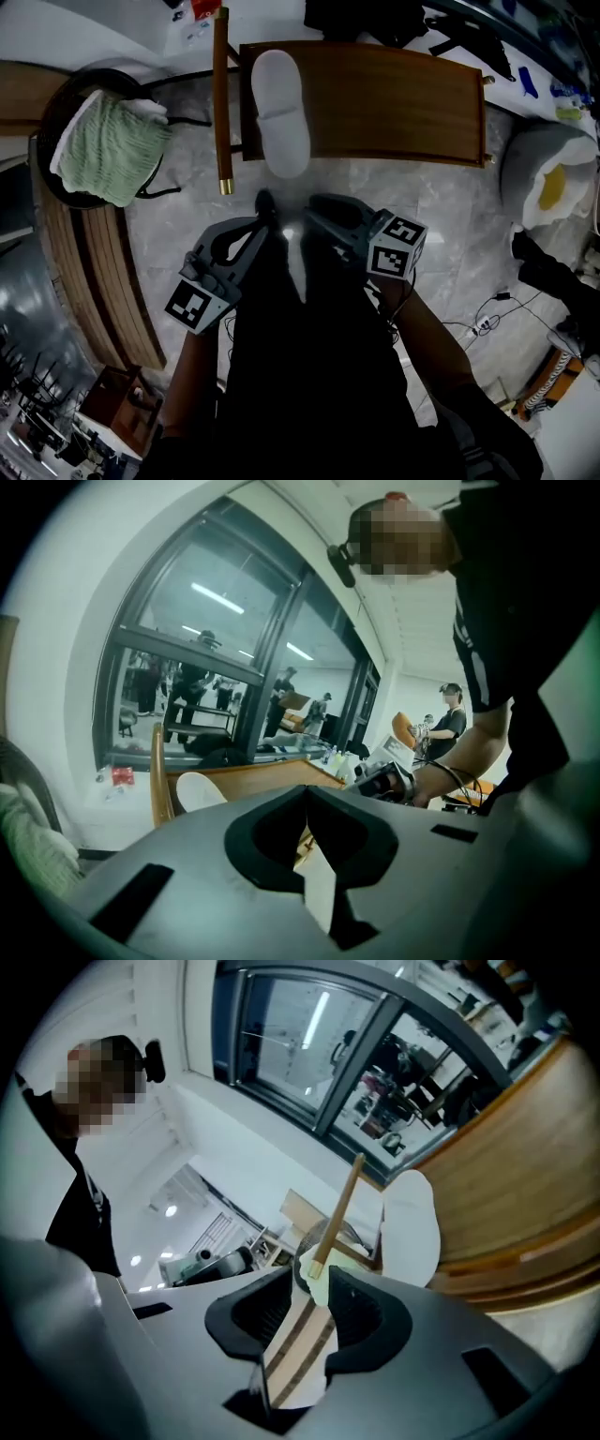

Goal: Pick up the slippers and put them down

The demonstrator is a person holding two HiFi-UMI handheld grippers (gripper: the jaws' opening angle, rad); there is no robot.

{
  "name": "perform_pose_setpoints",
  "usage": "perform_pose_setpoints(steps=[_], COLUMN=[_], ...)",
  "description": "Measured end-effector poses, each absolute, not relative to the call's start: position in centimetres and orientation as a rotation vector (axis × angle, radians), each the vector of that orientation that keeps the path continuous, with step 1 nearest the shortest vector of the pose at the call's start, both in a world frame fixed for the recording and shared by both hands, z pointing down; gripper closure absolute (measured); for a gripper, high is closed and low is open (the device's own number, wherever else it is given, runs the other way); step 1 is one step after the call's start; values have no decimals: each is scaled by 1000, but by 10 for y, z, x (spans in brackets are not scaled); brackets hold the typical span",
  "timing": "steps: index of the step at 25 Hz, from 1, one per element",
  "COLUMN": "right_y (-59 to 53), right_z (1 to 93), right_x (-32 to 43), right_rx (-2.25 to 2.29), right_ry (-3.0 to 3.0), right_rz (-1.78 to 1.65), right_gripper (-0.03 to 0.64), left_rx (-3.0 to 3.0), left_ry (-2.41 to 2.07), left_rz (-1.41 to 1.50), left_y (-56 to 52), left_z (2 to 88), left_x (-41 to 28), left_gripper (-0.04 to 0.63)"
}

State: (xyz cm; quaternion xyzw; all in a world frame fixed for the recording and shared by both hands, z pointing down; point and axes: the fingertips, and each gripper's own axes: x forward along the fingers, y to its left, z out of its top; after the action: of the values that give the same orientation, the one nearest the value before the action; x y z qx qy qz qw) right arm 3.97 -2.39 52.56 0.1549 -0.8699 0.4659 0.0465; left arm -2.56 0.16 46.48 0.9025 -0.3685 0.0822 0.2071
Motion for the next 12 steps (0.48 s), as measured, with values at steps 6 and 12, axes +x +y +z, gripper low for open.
perform_pose_setpoints(steps=[6, 12], right_y=[-34, -47], right_z=[593, 638], right_x=[39, 37], right_rx=[651, 786], right_ry=[-2535, -2468], right_rz=[1696, 1859], right_gripper=[485, 454], left_rx=[2516, 2581], left_ry=[-977, -858], left_rz=[231, 265], left_y=[1, 6], left_z=[505, 539], left_x=[-23, -6], left_gripper=[583, 583])
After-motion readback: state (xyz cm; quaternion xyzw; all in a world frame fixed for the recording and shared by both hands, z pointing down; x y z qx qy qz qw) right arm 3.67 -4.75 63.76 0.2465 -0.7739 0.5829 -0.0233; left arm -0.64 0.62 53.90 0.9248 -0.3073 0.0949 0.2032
